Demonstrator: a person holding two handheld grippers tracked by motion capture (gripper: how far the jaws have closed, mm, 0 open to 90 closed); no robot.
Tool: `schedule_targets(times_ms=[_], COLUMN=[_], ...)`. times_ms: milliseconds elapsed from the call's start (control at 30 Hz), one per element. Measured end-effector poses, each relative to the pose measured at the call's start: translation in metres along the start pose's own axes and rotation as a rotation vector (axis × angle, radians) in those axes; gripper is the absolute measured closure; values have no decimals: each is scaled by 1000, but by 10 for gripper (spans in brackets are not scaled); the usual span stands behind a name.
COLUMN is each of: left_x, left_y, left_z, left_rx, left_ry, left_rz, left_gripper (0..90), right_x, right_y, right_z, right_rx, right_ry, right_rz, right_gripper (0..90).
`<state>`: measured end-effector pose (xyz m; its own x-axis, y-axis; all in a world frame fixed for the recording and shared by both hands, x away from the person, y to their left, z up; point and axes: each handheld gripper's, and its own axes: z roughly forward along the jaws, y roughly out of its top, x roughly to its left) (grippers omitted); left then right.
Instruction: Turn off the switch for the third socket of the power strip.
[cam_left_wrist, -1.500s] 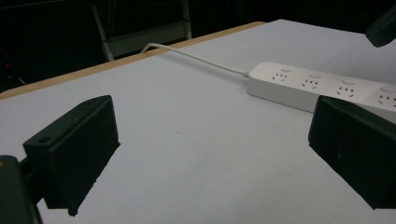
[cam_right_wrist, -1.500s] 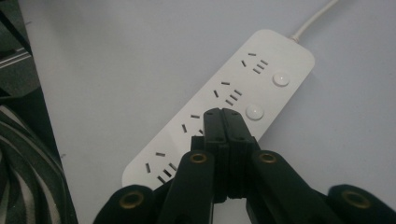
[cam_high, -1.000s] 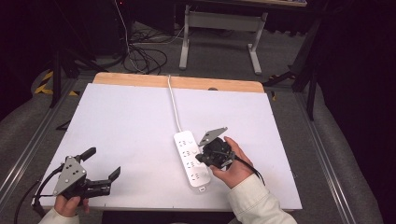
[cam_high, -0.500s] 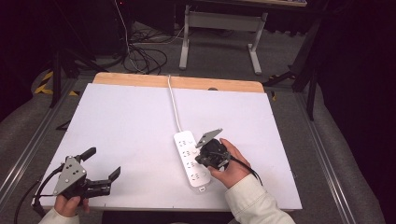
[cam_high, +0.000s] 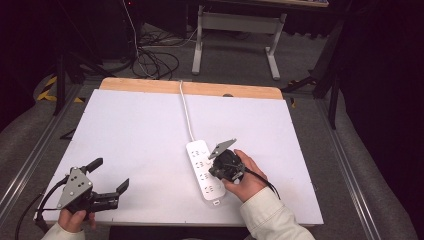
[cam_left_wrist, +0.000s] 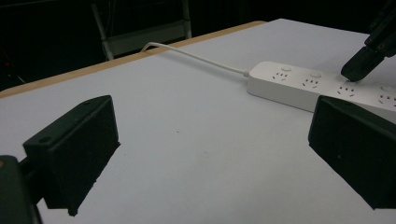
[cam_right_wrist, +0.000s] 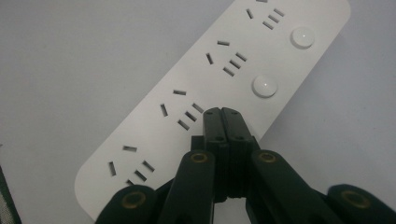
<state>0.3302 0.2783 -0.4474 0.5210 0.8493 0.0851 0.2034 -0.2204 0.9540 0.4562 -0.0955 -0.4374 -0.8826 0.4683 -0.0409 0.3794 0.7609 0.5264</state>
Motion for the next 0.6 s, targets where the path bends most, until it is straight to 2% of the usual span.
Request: schedule_targets(times_ms=[600], left_x=[-1], left_y=[0], left_z=[0], left_rx=[2], left_ry=[-3], left_rz=[-2], left_gripper=[21], right_x=[-2], right_y=[-1], right_z=[2], right_rx=[4], right_ry=[13], right_rz=[15], right_gripper=[900])
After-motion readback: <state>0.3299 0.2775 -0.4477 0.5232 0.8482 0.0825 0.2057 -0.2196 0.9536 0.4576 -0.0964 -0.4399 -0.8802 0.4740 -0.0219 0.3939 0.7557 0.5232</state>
